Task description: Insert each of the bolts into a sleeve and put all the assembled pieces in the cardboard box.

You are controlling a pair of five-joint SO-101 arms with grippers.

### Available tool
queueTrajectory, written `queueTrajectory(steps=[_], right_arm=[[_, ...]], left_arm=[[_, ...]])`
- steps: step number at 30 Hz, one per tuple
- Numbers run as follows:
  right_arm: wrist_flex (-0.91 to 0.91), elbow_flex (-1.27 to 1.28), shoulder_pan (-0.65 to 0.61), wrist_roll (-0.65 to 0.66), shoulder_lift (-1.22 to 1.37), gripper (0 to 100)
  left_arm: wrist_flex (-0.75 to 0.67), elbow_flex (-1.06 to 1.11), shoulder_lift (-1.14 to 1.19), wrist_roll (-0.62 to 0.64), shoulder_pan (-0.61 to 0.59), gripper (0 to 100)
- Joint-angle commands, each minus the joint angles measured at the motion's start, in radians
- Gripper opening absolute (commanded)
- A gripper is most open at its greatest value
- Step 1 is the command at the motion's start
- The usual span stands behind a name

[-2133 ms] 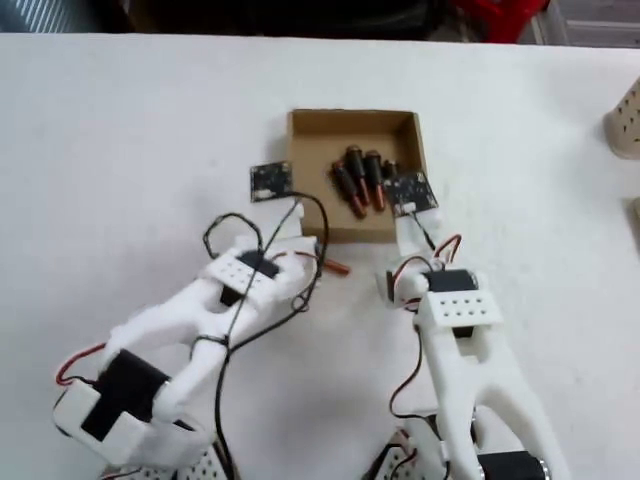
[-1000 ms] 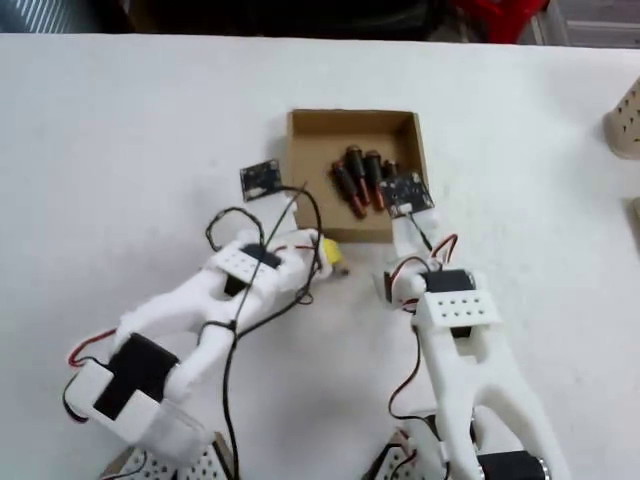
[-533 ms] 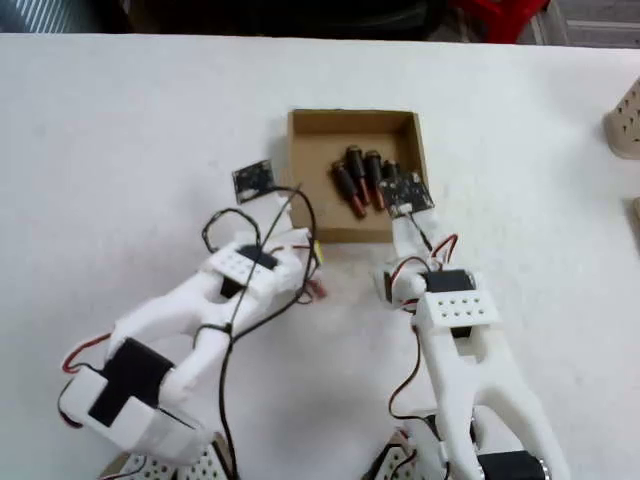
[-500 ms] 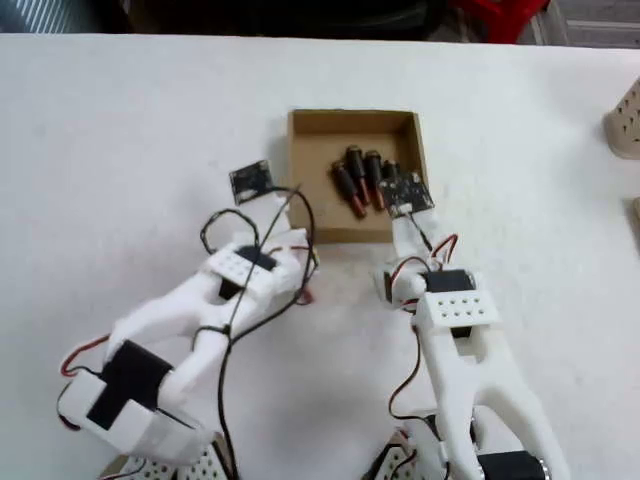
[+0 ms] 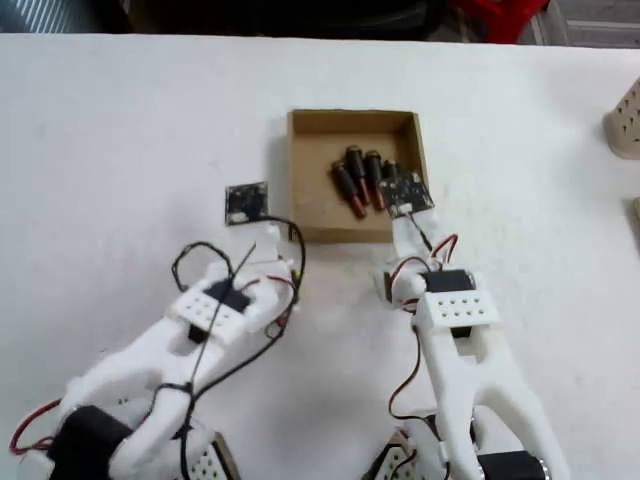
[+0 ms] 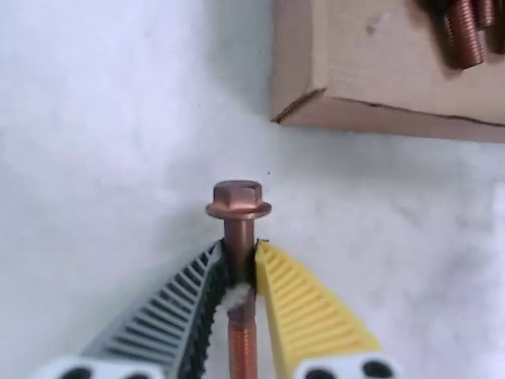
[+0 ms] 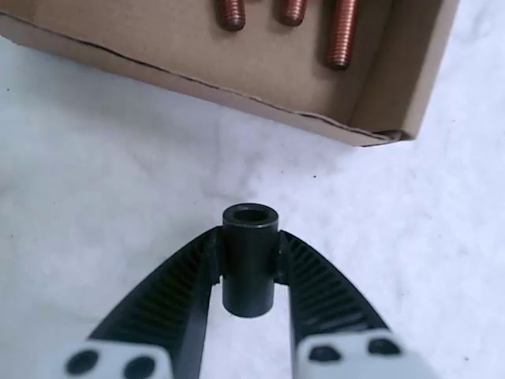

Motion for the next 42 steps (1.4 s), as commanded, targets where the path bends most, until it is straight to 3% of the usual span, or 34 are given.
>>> queueTrajectory(steps=[1,10,16,23,26,34,42], right_arm=[[-0.001,-0.006,-0.007,0.015,-0.038,1.7],[-0.001,-0.006,-0.007,0.015,-0.036,1.7],[0.001,-0.006,-0.007,0.015,-0.036,1.7],[-0.002,-0.006,-0.008,0.015,-0.035,1.7],[-0.002,-0.006,-0.008,0.015,-0.035,1.7],[-0.002,-0.006,-0.008,0.015,-0.035,1.7],[0.001,-0.006,-0.008,0.015,-0.036,1.7]], left_arm=[[-0.009,0.003,-0.067,-0.023,-0.012,2],[0.155,-0.161,0.128,-0.132,-0.016,2],[0.292,-0.304,0.237,-0.133,-0.090,3],[0.499,-0.394,0.239,-0.180,-0.119,28],[0.516,-0.394,0.239,-0.158,-0.124,33],[0.509,-0.394,0.246,-0.160,-0.137,25],[0.459,-0.390,0.248,-0.161,-0.173,25]])
